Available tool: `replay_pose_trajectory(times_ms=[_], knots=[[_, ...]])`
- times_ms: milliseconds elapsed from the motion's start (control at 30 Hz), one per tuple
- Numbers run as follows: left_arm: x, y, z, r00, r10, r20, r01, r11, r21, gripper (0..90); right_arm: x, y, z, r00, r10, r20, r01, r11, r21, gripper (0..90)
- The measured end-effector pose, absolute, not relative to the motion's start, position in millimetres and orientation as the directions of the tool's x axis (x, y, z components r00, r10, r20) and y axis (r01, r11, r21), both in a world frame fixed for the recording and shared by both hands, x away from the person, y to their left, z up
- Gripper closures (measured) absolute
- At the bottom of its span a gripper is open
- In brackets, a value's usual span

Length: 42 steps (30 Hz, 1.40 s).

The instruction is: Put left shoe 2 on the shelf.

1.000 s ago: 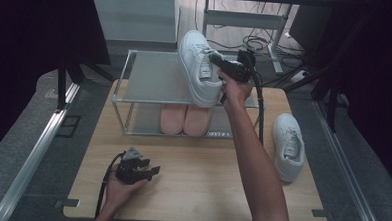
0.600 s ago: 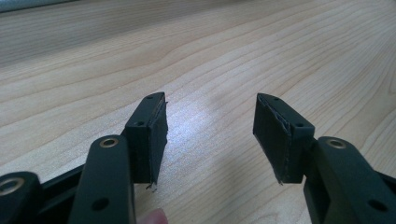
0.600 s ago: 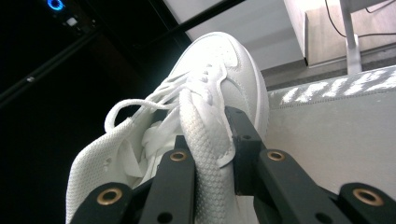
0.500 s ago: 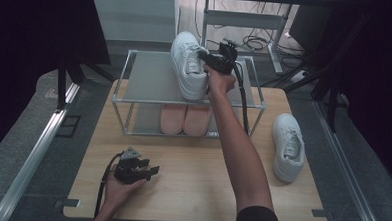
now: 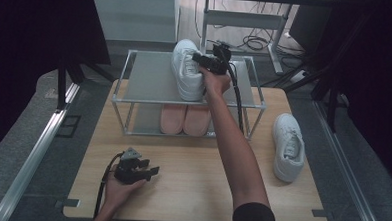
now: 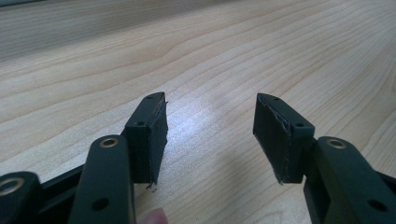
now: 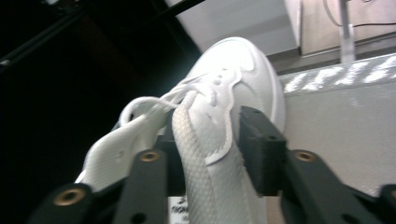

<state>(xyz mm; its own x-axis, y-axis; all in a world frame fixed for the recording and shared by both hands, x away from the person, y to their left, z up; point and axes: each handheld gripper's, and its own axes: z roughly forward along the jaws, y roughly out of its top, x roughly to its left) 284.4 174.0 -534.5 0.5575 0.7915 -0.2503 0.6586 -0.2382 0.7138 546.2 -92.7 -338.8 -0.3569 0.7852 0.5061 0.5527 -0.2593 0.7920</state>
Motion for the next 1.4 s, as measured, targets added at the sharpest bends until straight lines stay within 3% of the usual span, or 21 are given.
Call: replay_pose_trajectory(times_ms=[233, 500, 733, 1400], knots=[[284, 174, -534, 0.556, 0.794, -0.246, 0.656, -0.238, 0.716, 45.2, 527, -108, -332, -0.42, 0.758, 0.499, 0.508, -0.26, 0.821, 61.0], [283, 174, -532, 0.549, 0.802, -0.234, 0.653, -0.236, 0.719, 45.2, 493, -139, -331, -0.481, 0.725, 0.492, 0.494, -0.239, 0.836, 78.5], [282, 173, -529, 0.548, 0.804, -0.228, 0.65, -0.238, 0.721, 45.1, 471, -153, -340, -0.506, 0.711, 0.487, 0.499, -0.219, 0.838, 88.2], [282, 172, -531, 0.552, 0.803, -0.226, 0.653, -0.248, 0.716, 44.9, 463, -148, -382, -0.493, 0.724, 0.483, 0.557, -0.164, 0.814, 89.6]])
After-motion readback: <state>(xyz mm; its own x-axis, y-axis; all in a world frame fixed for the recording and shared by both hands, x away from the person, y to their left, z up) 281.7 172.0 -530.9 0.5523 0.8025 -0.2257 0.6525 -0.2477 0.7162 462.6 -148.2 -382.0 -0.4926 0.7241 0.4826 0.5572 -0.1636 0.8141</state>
